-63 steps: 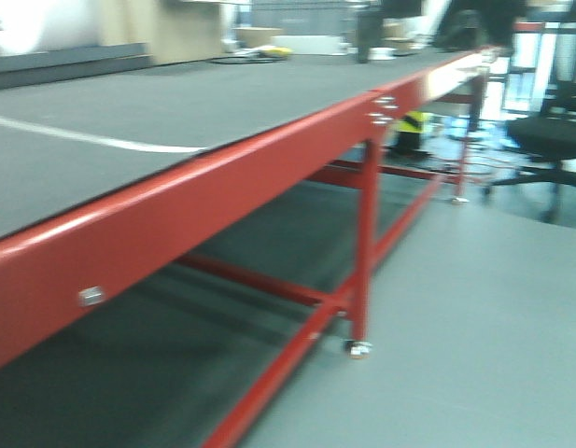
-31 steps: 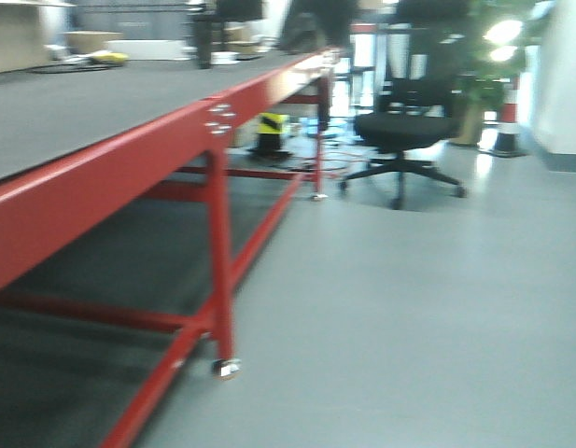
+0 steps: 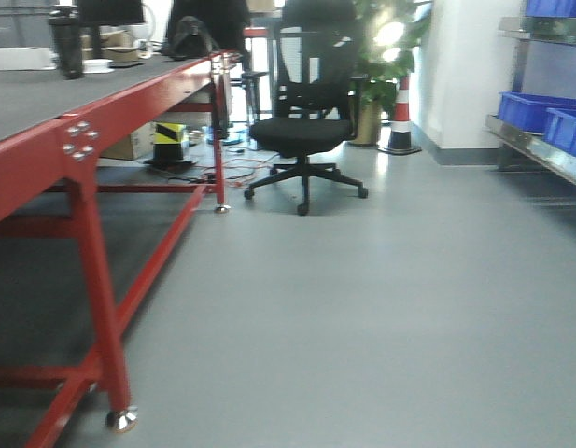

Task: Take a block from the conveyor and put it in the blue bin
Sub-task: 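Drive the base toward the shelf of blue bins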

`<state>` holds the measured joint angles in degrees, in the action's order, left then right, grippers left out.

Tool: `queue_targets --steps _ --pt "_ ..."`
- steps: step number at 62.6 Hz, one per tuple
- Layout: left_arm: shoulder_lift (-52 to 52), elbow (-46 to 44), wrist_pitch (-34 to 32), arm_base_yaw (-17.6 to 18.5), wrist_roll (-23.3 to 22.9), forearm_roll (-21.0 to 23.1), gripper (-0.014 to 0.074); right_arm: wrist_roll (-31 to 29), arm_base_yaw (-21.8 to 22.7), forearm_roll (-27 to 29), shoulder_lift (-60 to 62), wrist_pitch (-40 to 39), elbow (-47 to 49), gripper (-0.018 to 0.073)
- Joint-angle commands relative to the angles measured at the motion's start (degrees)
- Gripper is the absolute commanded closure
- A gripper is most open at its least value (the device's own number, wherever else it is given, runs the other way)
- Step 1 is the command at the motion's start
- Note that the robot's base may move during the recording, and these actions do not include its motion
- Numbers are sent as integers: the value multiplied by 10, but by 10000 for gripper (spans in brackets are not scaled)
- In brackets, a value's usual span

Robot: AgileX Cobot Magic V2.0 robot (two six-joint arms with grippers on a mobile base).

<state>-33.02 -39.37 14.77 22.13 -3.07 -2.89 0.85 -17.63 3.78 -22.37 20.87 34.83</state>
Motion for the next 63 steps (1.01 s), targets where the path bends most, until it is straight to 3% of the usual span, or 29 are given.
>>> queue_targets --steps 1,63 --pt "2 0 -8 4 0 -3 707 -2 -2 -5 1 -9 5 711" --pt "2 0 -8 4 0 -3 707 -2 -2 -5 1 -9 5 711"
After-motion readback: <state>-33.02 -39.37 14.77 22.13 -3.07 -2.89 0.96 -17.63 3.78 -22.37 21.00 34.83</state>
